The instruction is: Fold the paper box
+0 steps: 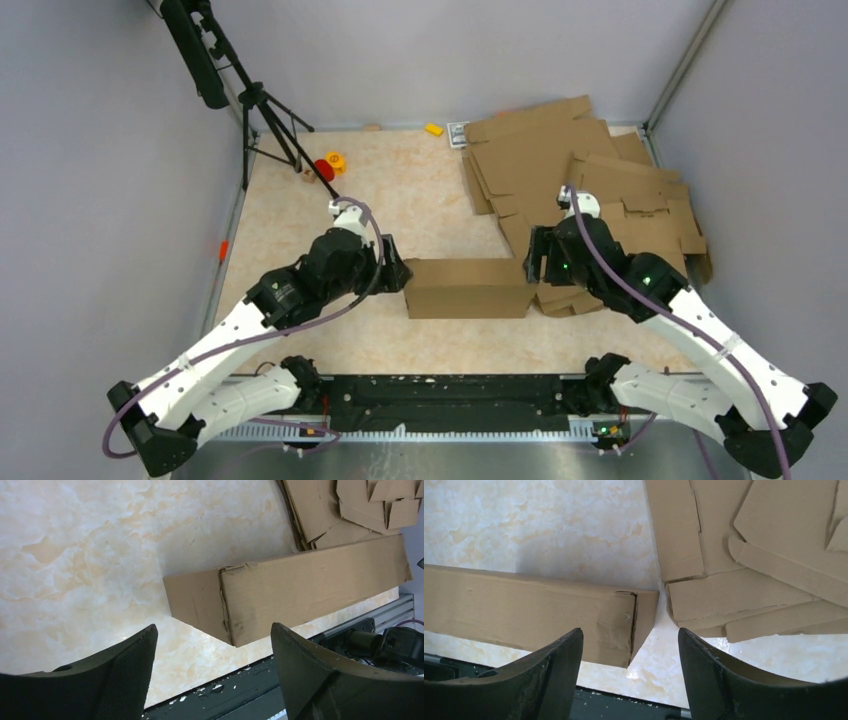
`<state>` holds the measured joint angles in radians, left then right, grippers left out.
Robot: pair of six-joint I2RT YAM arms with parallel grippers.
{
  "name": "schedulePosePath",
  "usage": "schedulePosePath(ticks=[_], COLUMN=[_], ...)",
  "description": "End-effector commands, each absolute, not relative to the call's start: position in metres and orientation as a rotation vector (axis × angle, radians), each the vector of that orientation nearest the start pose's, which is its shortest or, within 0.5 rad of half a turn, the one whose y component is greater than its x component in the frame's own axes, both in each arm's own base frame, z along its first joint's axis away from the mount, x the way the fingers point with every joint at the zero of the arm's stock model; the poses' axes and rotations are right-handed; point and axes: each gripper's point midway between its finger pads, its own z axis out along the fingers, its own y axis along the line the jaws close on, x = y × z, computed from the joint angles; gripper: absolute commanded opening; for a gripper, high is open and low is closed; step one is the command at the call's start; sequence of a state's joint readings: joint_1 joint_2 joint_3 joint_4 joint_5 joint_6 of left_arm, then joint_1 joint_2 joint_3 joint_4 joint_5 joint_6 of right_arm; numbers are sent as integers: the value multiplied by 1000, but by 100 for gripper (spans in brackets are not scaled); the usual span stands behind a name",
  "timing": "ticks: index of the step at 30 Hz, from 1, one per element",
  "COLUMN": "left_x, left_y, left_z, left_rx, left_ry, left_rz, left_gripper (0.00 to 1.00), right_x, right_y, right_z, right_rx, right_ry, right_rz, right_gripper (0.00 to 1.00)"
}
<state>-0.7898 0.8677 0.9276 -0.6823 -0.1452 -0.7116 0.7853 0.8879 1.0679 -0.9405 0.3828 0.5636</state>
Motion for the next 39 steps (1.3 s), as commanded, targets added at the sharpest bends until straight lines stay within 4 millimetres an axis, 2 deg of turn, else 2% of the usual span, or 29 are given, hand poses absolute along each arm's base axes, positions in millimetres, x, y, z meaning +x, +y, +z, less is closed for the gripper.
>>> schedulePosePath(ticks=[1, 6, 10, 13, 19, 25, 27, 33, 36, 39], left_x=[202, 205, 208, 212, 218, 222, 222, 222, 221, 221], left_y=[-212, -223, -225, -221, -219, -219, -220, -225, -231, -232], left_z=[213, 203, 197, 189, 210, 225, 220, 192, 182, 183], left_rx=[-25, -49, -88, -145, -159, -144, -144, -170, -148, -118], left_ry=[2235, 2241, 2229, 2224, 2137, 2116, 2126, 2169, 2189, 2203], left_rz=[-787, -901, -967, -985, -1041, -1038, -1037, -1062, -1089, -1072], left_gripper=[84, 82, 78, 78, 82, 82, 80, 67, 56, 47], right_x=[199, 202, 204, 209, 213, 217, 215, 209, 207, 205], right_y=[152, 165, 166, 162, 163, 157, 154, 150, 154, 161], right_z=[217, 206, 197, 193, 208, 225, 219, 184, 179, 181], right_rx=[-82, -38, 51, 150, 210, 228, 239, 274, 256, 196], right_ry=[2303, 2328, 2332, 2314, 2248, 2201, 2222, 2287, 2297, 2302], right_rz=[443, 592, 684, 744, 829, 810, 786, 755, 784, 821], right_gripper=[70, 71, 62, 61, 70, 71, 66, 41, 33, 30])
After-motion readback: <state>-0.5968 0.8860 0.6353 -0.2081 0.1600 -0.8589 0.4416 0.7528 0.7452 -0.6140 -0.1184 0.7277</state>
